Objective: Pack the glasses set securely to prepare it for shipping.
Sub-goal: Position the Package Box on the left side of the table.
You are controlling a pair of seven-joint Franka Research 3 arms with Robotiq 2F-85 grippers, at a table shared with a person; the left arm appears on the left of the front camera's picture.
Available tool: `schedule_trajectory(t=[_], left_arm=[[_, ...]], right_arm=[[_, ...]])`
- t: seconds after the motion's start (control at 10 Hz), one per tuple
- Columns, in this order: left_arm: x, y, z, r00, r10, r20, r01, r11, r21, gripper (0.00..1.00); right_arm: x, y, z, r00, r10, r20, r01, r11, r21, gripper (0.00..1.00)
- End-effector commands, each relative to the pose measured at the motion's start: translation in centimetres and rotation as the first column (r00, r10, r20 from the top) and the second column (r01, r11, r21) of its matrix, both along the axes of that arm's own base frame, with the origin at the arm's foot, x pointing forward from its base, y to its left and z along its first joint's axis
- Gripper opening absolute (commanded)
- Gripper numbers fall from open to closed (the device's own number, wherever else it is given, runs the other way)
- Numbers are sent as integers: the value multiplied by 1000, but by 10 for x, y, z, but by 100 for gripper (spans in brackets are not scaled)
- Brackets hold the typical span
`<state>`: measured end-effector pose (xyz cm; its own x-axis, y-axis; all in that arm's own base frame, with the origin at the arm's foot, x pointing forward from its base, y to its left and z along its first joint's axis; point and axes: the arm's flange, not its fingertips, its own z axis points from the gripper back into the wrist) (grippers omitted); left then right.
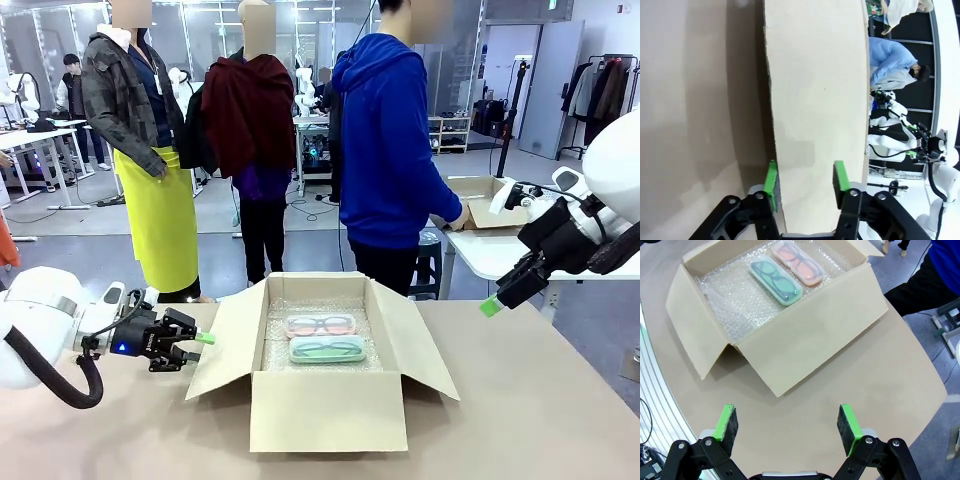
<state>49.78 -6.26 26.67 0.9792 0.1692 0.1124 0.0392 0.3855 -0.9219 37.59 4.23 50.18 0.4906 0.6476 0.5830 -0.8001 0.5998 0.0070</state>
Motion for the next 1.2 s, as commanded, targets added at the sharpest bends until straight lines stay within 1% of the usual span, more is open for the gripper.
schedule_trajectory(t=[0.0, 0.1, 0.2, 0.5, 0.6, 0.7, 0.8, 0.9, 1.1], left_arm=[[3, 10, 6, 1000, -11, -3, 11, 998, -68, 0], [5, 14, 11, 1000, -13, 8, 13, 995, -104, 5], [5, 16, 14, 1000, -29, 8, 29, 991, -133, 0], [-5, 7, 16, 995, -100, 19, 102, 979, -176, 0], [-6, 5, 15, 994, -107, 22, 109, 979, -174, 0], [-6, 5, 14, 994, -107, 20, 109, 979, -175, 0], [-5, 7, 8, 993, -112, 37, 115, 986, -123, 0], [-2, 4, 16, 997, -72, 11, 73, 983, -170, 0], [-2, 4, 16, 997, -72, 11, 73, 983, -170, 0]], right_arm=[[0, 2, 1, 1000, -13, -9, 13, 1000, -2, 100], [0, 2, 1, 1000, -13, -9, 13, 1000, -2, 100], [0, 2, 1, 1000, -13, -9, 13, 1000, -2, 100], [0, 2, 1, 1000, -13, -9, 13, 1000, -2, 100], [0, 2, 1, 1000, -13, -9, 13, 1000, -2, 100], [0, 2, 1, 1000, -13, -9, 13, 1000, -2, 100], [0, 2, 1, 1000, -13, -9, 13, 1000, -2, 100], [0, 2, 1, 1000, -13, -9, 13, 1000, -2, 100], [0, 2, 1, 1000, -13, -9, 13, 1000, -2, 100]])
